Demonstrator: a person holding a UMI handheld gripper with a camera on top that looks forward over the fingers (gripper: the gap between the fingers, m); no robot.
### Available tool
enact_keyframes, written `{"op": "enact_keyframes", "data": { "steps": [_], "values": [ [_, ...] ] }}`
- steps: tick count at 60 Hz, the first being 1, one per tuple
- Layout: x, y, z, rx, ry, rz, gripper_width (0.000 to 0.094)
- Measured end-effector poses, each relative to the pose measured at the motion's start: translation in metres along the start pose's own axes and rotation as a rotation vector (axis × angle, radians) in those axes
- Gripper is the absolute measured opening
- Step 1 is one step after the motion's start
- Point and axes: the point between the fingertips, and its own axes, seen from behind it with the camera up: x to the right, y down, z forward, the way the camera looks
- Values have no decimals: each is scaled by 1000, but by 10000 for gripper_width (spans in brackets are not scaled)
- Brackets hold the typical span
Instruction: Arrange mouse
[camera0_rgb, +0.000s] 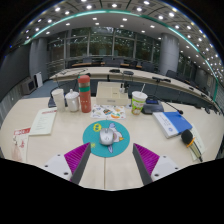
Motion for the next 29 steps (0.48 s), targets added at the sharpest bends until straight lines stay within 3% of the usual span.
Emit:
{"op": "enact_keyframes", "data": {
  "steps": [14, 29],
  "values": [
    [-5, 35, -105, 32, -26, -3, 858],
    [-2, 76, -160, 17, -34, 8, 857]
  ]
}}
